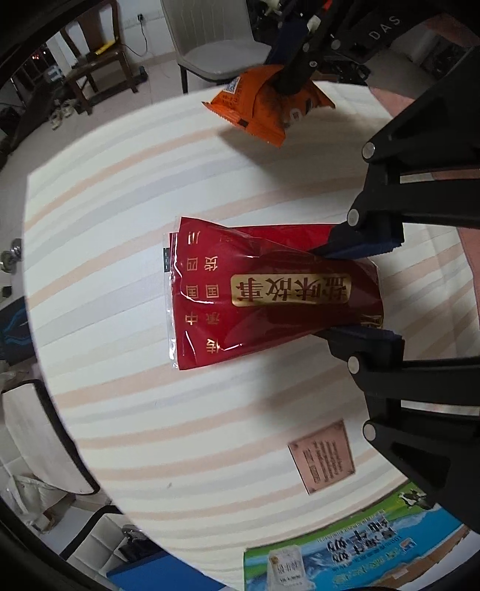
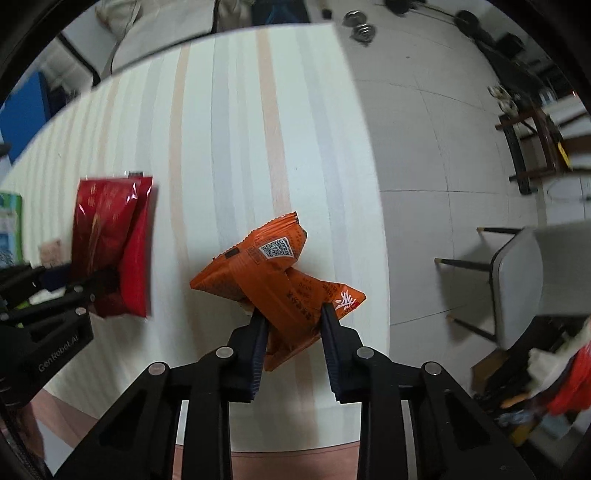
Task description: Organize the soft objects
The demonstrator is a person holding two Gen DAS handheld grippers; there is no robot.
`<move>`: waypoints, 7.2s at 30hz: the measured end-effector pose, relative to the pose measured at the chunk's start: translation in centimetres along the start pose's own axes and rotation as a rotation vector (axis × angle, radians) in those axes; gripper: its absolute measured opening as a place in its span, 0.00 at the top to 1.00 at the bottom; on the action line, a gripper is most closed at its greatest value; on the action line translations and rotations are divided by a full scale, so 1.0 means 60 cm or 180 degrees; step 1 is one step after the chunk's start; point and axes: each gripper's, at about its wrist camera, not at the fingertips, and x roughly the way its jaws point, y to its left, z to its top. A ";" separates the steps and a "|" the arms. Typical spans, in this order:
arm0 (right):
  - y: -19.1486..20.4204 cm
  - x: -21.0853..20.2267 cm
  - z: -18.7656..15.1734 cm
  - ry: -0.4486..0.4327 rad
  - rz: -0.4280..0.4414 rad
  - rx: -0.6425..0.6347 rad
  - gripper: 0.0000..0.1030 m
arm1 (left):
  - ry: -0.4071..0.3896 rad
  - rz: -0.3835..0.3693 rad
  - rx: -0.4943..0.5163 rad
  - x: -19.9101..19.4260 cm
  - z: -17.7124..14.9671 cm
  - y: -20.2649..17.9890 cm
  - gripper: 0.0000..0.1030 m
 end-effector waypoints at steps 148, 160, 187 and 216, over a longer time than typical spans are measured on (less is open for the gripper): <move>0.566 -0.639 -0.564 -0.2123 0.0167 -0.0472 0.00 | -0.2276 0.0713 -0.1225 -0.591 -0.660 0.467 0.01; 0.572 -0.634 -0.549 -0.2166 0.0145 -0.0442 0.00 | -0.2313 0.0702 -0.1166 -0.595 -0.647 0.463 0.01; 0.557 -0.640 -0.547 -0.2208 0.0168 -0.0408 0.00 | -0.2299 0.0630 -0.1163 -0.605 -0.639 0.464 0.01; 0.540 -0.662 -0.554 -0.2265 0.0152 -0.0481 0.00 | -0.2312 0.0601 -0.1140 -0.607 -0.641 0.456 0.01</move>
